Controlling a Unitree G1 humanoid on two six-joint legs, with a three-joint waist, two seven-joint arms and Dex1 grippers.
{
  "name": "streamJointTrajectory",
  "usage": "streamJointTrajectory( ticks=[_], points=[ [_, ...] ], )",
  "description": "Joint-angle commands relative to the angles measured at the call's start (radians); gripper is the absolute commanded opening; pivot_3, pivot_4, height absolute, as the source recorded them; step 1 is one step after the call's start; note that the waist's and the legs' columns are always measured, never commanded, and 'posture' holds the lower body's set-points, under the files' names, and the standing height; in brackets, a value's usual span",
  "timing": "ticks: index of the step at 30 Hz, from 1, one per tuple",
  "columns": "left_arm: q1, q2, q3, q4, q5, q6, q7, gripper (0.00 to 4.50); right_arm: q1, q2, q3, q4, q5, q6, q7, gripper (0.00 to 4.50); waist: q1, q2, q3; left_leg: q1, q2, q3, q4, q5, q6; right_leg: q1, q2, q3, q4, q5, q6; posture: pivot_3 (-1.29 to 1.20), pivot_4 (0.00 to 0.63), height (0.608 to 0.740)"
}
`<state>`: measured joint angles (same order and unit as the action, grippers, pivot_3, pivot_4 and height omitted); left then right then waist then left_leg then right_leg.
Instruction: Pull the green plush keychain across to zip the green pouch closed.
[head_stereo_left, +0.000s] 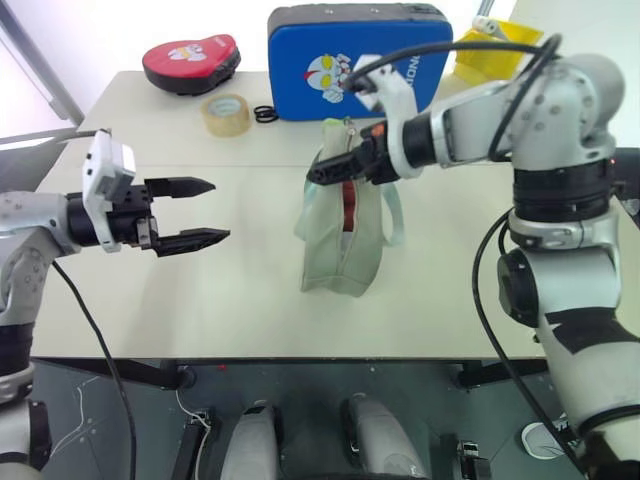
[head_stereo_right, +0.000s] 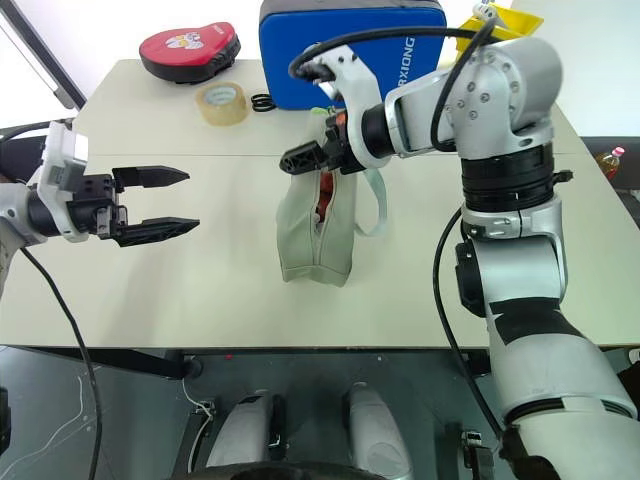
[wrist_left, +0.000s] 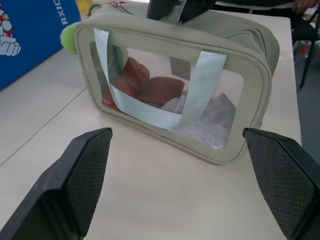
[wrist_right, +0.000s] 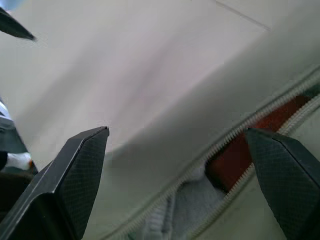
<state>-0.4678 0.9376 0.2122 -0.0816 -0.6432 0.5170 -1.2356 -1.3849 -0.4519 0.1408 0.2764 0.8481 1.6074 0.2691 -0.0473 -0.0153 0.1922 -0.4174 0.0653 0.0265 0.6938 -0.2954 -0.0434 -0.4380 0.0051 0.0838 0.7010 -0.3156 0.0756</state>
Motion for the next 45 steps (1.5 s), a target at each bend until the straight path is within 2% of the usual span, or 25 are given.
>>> streamJointTrajectory(
  ticks=[1,5,6,8,13,15,20,22,26,30,35,45],
  points=[
    [0.012,0.001,0.028,-0.032,-0.005,-0.016,0.007,4.47,-0.064,0.015,0.02,0.041,0.028,0.007,-0.067,4.5,-0.004,0.0,0.0,-0.001,0.0,0.0,0.0,0.0,0.0,-0.001,0.0,0.0,0.001,0.0,0.0,0.0,0.15,0.737],
    [0.025,-0.001,0.032,-0.041,-0.006,-0.018,0.013,4.47,-0.078,0.05,0.033,0.078,0.025,0.007,-0.114,4.5,-0.01,0.0,0.0,-0.001,0.001,-0.001,-0.001,0.0,0.0,-0.002,0.001,0.0,0.001,0.0,0.0,0.0,0.15,0.737],
    [0.028,-0.001,0.034,-0.042,-0.006,-0.02,0.014,4.5,-0.081,0.057,0.032,0.08,0.018,0.007,-0.118,3.99,-0.012,0.0,0.0,-0.002,0.001,-0.001,-0.001,0.0,0.0,-0.002,0.001,0.0,0.001,0.0,0.0,0.0,0.15,0.737],
    [0.033,0.0,0.038,-0.046,-0.007,-0.022,0.016,4.5,-0.088,0.07,0.019,0.079,-0.001,0.007,-0.121,3.29,-0.014,0.0,0.0,-0.002,0.0,-0.001,-0.001,0.0,0.0,-0.002,0.0,0.0,0.001,0.0,0.0,0.0,0.15,0.737],
    [0.042,-0.001,0.042,-0.057,-0.008,-0.023,0.025,4.5,-0.104,0.058,0.019,0.056,-0.036,0.007,-0.093,0.77,-0.019,0.0,0.0,-0.004,0.0,-0.001,-0.001,0.0,0.0,-0.004,0.0,0.0,0.0,0.0,0.0,0.0,0.15,0.737],
    [0.042,-0.002,0.042,-0.058,-0.008,-0.024,0.027,4.5,-0.115,0.035,0.04,0.022,-0.064,0.002,-0.051,0.02,-0.022,0.0,0.0,-0.005,0.0,-0.001,-0.001,0.0,0.0,-0.005,0.0,-0.001,0.0,0.0,0.0,0.0,0.15,0.737],
    [0.038,-0.002,0.039,-0.053,-0.005,-0.03,0.024,4.5,-0.162,-0.202,0.286,-0.153,-0.17,-0.24,0.335,0.02,-0.02,0.001,0.0,-0.008,0.0,-0.002,-0.001,0.0,0.0,-0.007,0.0,-0.002,0.0,0.0,0.0,0.0,0.15,0.737],
    [0.03,-0.002,0.036,-0.047,-0.002,-0.033,0.022,4.5,-0.154,-0.312,0.394,-0.238,-0.268,-0.421,0.531,0.02,-0.021,0.001,0.0,-0.009,0.0,-0.002,-0.001,0.0,0.0,-0.008,0.0,-0.002,-0.001,0.0,0.0,0.0,0.15,0.737],
    [0.019,-0.001,0.027,-0.034,0.004,-0.041,0.02,4.5,-0.121,-0.418,0.474,-0.322,-0.394,-0.633,0.772,0.02,-0.026,0.001,0.0,-0.008,0.0,-0.002,-0.002,0.0,0.0,-0.008,0.001,-0.002,-0.001,0.0,0.0,0.0,0.15,0.737],
    [0.008,0.0,0.021,-0.026,0.007,-0.043,0.017,4.5,-0.074,-0.471,0.511,-0.347,-0.557,-0.862,0.905,0.02,-0.022,0.001,0.0,-0.007,0.001,-0.003,-0.001,0.0,0.0,-0.008,0.001,-0.002,0.001,0.0,0.0,0.0,0.15,0.737],
    [-0.004,0.003,0.016,-0.019,0.009,-0.041,0.013,4.5,0.021,-0.48,0.485,-0.402,-0.655,-1.006,1.002,0.02,-0.021,0.001,0.0,-0.008,0.0,-0.002,0.002,0.0,0.0,-0.007,0.0,-0.002,0.001,0.0,0.0,0.0,0.15,0.737],
    [-0.01,0.011,0.014,-0.018,0.011,-0.032,0.003,4.5,0.143,-0.447,0.417,-0.524,-0.709,-0.987,1.048,0.02,-0.018,0.001,0.0,-0.008,0.0,-0.003,0.004,0.0,0.0,-0.006,0.0,-0.003,0.003,0.0,0.0,0.0,0.15,0.737]
  ],
)
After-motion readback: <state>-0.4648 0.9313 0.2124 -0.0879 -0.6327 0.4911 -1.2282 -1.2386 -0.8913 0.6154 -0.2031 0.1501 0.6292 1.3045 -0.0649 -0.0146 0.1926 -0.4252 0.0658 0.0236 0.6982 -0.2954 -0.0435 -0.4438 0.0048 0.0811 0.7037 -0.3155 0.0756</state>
